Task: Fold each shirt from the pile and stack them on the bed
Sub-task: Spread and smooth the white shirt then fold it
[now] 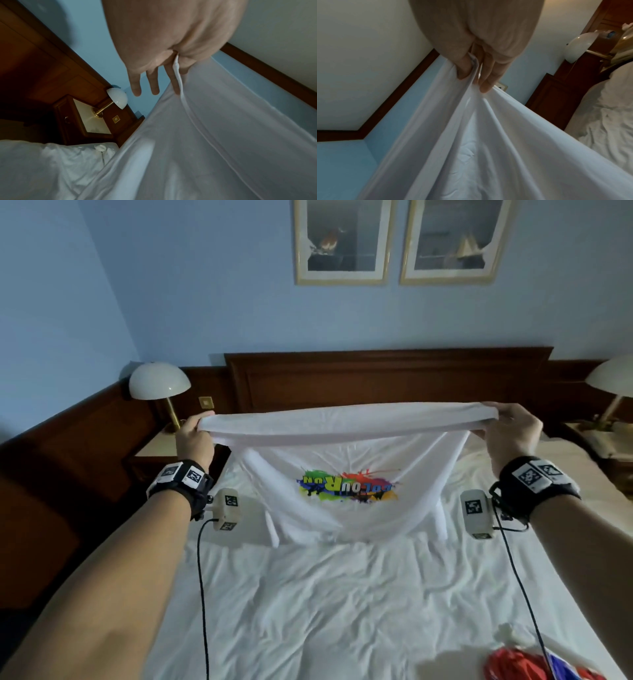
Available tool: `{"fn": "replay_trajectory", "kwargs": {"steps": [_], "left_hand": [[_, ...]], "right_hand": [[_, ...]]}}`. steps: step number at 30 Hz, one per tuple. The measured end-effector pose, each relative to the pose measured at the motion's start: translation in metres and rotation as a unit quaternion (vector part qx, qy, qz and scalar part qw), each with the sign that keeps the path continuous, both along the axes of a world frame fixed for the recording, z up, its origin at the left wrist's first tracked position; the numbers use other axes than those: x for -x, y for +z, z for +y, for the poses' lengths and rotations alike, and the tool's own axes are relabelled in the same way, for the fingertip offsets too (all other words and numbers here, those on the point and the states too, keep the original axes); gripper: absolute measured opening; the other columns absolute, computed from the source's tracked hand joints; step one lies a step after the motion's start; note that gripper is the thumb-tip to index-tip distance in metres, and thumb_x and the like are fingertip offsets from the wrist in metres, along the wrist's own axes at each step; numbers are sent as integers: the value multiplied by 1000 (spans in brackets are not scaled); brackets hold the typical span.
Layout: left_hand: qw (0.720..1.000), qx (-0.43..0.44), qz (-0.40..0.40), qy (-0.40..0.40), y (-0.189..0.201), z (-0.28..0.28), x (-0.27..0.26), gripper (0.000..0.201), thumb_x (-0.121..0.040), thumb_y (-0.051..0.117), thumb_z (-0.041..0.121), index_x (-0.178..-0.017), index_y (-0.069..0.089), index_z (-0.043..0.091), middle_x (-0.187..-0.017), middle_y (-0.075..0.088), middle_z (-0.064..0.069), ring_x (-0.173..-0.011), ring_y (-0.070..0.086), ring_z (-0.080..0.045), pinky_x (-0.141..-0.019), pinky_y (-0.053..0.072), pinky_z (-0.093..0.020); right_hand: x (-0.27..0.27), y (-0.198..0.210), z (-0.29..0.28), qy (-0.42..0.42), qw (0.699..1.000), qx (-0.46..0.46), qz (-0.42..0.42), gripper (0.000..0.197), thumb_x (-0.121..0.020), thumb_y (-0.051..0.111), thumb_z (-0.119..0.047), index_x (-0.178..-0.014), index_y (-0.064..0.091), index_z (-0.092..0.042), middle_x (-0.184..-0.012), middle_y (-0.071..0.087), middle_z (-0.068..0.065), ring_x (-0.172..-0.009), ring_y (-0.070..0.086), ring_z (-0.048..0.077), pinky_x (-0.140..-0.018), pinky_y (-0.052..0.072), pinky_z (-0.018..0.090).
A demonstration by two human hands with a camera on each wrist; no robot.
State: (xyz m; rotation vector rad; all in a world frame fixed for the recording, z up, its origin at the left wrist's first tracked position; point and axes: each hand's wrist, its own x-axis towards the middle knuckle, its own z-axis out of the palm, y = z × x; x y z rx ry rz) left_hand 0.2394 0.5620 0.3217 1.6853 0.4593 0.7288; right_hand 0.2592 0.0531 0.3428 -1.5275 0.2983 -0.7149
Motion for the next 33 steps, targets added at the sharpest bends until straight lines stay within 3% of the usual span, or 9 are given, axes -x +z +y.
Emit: {"fn": "replay_trajectory", "kwargs": {"steps": [3,8,11,14,20,22,27,30,33], "left_hand": [[1000,-12,18,-16,-26,3,26,61,-83,32,-3,-116,76,24,-121,67,-2,-113,62,-25,-102,54,-41],[994,-7,107,-30,-111,8,90,55,-84,37,2,-106,75,35,-115,71,-1,-106,67,-25,-89,60,-42],[984,-5,172,-39,-173,2,149,51,-90,36,-3,-109,70,29,-120,68,-10,-104,68,-31,-69,60,-37],[967,4,252,-29,-232,0,214,45,-94,34,-5,-115,64,22,-113,69,-16,-83,75,-33,-58,59,-37],[908,-39,417,-5,-338,-2,335,35,-92,40,-5,-101,70,10,-93,74,-15,-59,74,-31,-46,58,-34],[883,-61,465,-10,-373,-4,375,29,-90,44,-4,-88,70,6,-83,75,-15,-57,73,-30,-48,58,-32],[825,-83,559,-33,-437,-7,466,22,-85,47,-1,-80,67,4,-73,74,-14,-59,72,-30,-49,56,-31],[824,-74,562,-30,-461,-10,504,24,-89,44,-6,-75,60,5,-73,72,-18,-57,71,-31,-50,55,-31],[833,-60,550,-26,-480,-12,534,28,-92,39,-9,-88,64,3,-75,72,-19,-52,68,-28,-49,56,-30]], "right_hand": [[22,-24,-1,2,1000,14,23,33,-86,60,14,-102,72,-12,-99,71,8,-88,72,18,-69,63,26],[85,-123,-15,5,995,-7,99,29,-87,58,13,-104,72,-6,-96,71,21,-89,72,33,-62,62,24],[143,-190,-28,-9,983,9,184,23,-82,70,8,-93,73,-12,-89,73,21,-83,74,37,-62,63,30],[208,-256,-36,-5,961,64,268,16,-76,76,-7,-83,72,-21,-72,73,10,-72,74,33,-70,64,45],[335,-355,-38,57,907,193,370,19,-75,79,1,-90,72,-8,-70,68,14,-72,65,31,-57,43,19],[372,-384,-39,77,886,207,407,18,-74,79,1,-83,68,-11,-66,66,10,-69,61,30,-61,43,31],[456,-445,-40,80,840,194,500,21,-77,72,1,-85,68,-18,-70,71,10,-68,68,32,-68,56,41],[494,-477,-41,67,827,185,527,26,-77,68,3,-85,64,-22,-73,71,10,-64,67,33,-66,60,52],[524,-486,-30,47,821,185,539,27,-84,62,6,-100,62,-16,-86,71,14,-67,67,31,-65,56,41]]}}
